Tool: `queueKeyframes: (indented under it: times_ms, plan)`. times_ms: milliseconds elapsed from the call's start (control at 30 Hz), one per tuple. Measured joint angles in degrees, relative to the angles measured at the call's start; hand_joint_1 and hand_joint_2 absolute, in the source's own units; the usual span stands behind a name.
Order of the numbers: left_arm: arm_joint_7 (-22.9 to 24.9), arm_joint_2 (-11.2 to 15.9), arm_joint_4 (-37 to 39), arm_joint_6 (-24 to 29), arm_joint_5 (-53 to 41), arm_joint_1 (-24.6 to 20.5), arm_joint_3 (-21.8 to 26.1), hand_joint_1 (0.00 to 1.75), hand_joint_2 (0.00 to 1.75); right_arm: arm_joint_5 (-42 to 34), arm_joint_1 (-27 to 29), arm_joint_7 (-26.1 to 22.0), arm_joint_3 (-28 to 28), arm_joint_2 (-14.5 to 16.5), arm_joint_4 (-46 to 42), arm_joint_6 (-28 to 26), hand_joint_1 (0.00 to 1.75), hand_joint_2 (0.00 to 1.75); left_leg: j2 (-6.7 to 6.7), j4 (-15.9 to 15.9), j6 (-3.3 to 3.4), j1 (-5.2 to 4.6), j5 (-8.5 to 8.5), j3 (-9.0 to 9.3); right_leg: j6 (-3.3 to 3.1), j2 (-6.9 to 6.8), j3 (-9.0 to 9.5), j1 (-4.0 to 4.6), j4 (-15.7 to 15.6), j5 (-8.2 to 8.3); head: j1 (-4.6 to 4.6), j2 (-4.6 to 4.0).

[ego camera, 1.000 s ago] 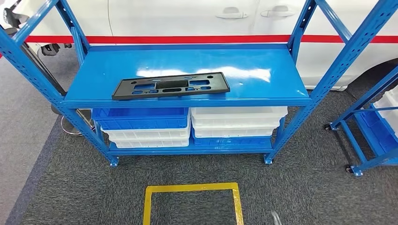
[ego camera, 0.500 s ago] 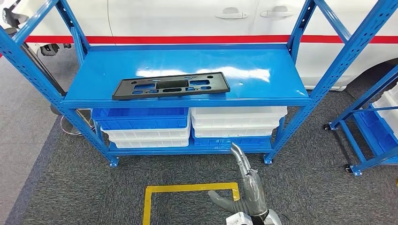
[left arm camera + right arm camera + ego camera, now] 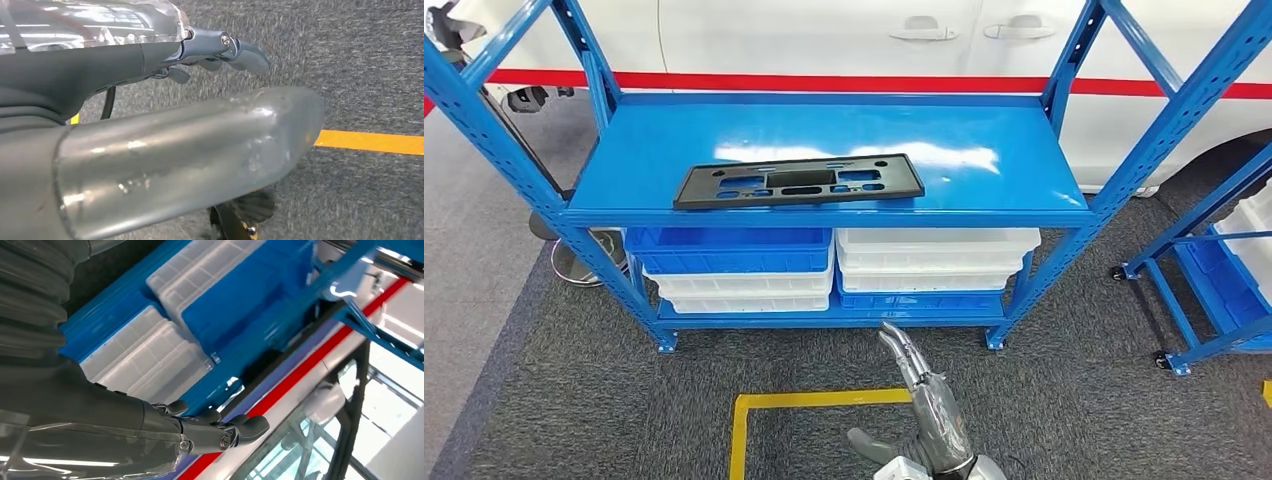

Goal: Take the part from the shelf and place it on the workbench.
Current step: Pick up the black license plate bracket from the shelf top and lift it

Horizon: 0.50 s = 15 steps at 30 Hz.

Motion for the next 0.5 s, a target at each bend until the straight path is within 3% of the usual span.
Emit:
queueKeyframes:
  times_ms: [100,133,167,200,300,333,400,500]
  plan:
    - [0.03,-0.1,0.01,-0.46,-0.53,0.08,-0.01,0.0,0.0,6.88,-0.5,2.87,1.16,-0.99,0.86,-1.24,0.0,1.75,0.1,-0.39,0.48,-0.16,0.32,0.06,-0.55,-0.26,-5.15,0.6,10.13,-4.94,0.0,0.0]
    - [0.08,-0.1,0.01,-0.48,-0.77,0.13,-0.01,0.0,0.0,9.79,-0.66,3.57,1.65,-1.06,1.28,-2.12,0.0,1.75,0.11,-0.36,0.53,-0.33,0.29,0.04,-0.78,-0.26,-6.79,0.78,13.13,-5.71,0.0,0.0]
    - [0.15,-0.1,0.01,-0.49,-1.01,0.18,0.0,0.0,0.0,12.65,-0.83,4.12,2.18,-1.1,1.71,-3.1,0.0,1.75,0.09,-0.33,0.57,-0.51,0.24,0.09,-1.07,-0.26,-7.53,0.94,14.22,-5.36,-0.01,0.0]
    - [0.21,-0.1,0.01,-0.49,-1.16,0.18,0.01,0.0,0.0,15.14,-1.02,4.54,2.69,-1.11,2.1,-4.05,0.0,1.75,0.04,-0.31,0.59,-0.66,0.17,0.21,-1.44,-0.26,-7.17,1.11,13.09,-3.89,-0.01,0.0]
    - [0.26,-0.25,0.02,-0.48,-1.37,0.17,-0.01,0.0,0.0,18.54,-1.76,5.22,3.79,-1.11,2.99,-5.56,0.0,1.75,-0.12,-0.23,0.38,-1.02,-0.24,0.64,-3.16,-0.28,-2.34,1.9,2.48,1.56,0.0,0.0]
    - [0.27,-0.34,0.04,-0.48,-1.4,0.16,-0.01,0.0,0.0,18.84,-2.01,5.36,4.09,-1.12,3.21,-5.72,0.0,1.75,-0.12,-0.18,0.17,-1.05,-0.35,0.63,-3.59,-0.3,-1.35,2.16,0.21,2.19,0.0,0.0]
    - [0.33,-0.45,0.07,-0.46,-1.42,0.15,0.0,0.0,0.0,19.15,-2.36,5.56,4.55,-1.34,3.57,-5.84,0.0,1.75,-0.08,-0.23,-0.42,-0.99,-0.46,0.56,-3.91,-0.29,-1.02,2.47,-0.92,2.13,0.01,0.0]
    - [0.38,-0.46,0.06,-0.37,-1.46,0.09,-0.01,0.0,0.0,19.49,-2.64,5.61,5.16,-2.35,3.86,-5.91,0.0,1.75,0.03,0.87,-1.41,-0.97,-1.65,0.29,-4.29,-0.43,-0.32,1.81,-2.1,2.51,-0.01,0.0]
